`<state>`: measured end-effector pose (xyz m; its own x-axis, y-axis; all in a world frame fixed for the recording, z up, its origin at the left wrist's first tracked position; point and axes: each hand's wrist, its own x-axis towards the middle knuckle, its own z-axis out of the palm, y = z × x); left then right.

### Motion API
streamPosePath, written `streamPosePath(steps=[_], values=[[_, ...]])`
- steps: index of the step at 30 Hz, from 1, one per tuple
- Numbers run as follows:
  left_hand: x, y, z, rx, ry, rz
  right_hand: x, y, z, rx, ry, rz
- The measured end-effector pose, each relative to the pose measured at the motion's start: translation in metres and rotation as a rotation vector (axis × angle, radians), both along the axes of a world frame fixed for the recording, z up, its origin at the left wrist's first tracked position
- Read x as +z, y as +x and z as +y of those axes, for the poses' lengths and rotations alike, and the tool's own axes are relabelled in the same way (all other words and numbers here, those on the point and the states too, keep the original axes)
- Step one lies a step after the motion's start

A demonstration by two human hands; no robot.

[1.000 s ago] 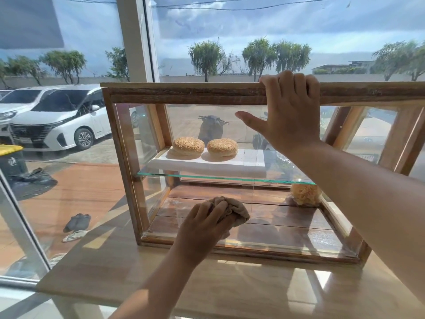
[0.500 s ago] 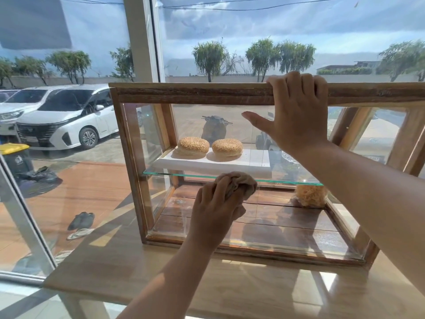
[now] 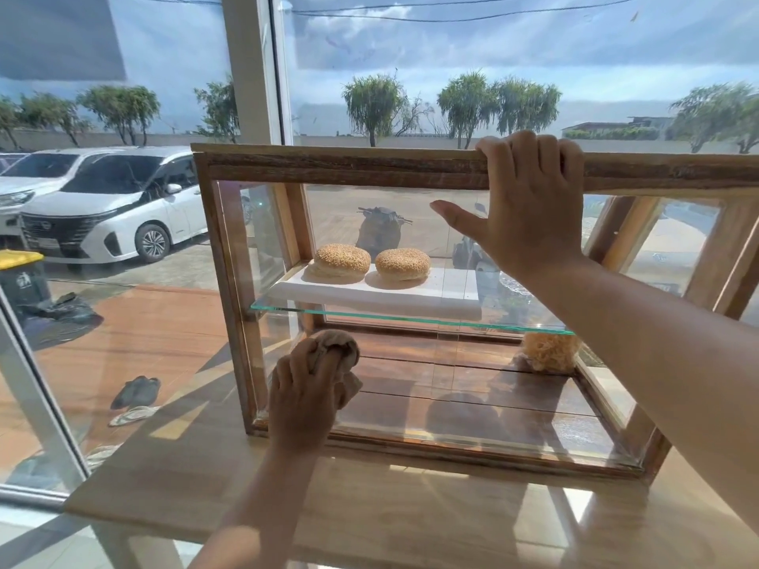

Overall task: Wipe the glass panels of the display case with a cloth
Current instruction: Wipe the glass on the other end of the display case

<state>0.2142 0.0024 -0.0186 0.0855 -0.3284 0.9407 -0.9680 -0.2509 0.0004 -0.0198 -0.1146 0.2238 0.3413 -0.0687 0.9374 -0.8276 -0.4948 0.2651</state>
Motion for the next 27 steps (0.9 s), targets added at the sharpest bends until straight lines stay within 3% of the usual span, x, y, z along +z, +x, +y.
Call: streamPosePath(steps=[4, 8, 12, 17, 23, 27], values=[[0.012, 0.042, 0.017, 0.156, -0.072, 0.279, 0.002, -0.002, -0.004, -0.016, -0.023, -0.013], [0.019, 0.016, 0.006, 0.150, -0.071, 0.329, 0.001, -0.001, -0.006, -0.013, -0.053, -0.024], [0.021, -0.041, -0.014, -0.076, -0.008, 0.200, 0.000, 0.001, -0.008, -0.024, -0.043, -0.031], [0.013, -0.112, -0.036, -0.254, 0.079, -0.117, -0.005, 0.000, -0.007, -0.011, -0.042, -0.032], [0.014, -0.073, -0.029, -0.235, 0.010, -0.170, -0.002, 0.003, -0.005, 0.000, -0.057, -0.033], [0.004, -0.005, -0.002, -0.038, 0.011, 0.007, 0.001, 0.001, -0.006, -0.005, -0.070, -0.029]])
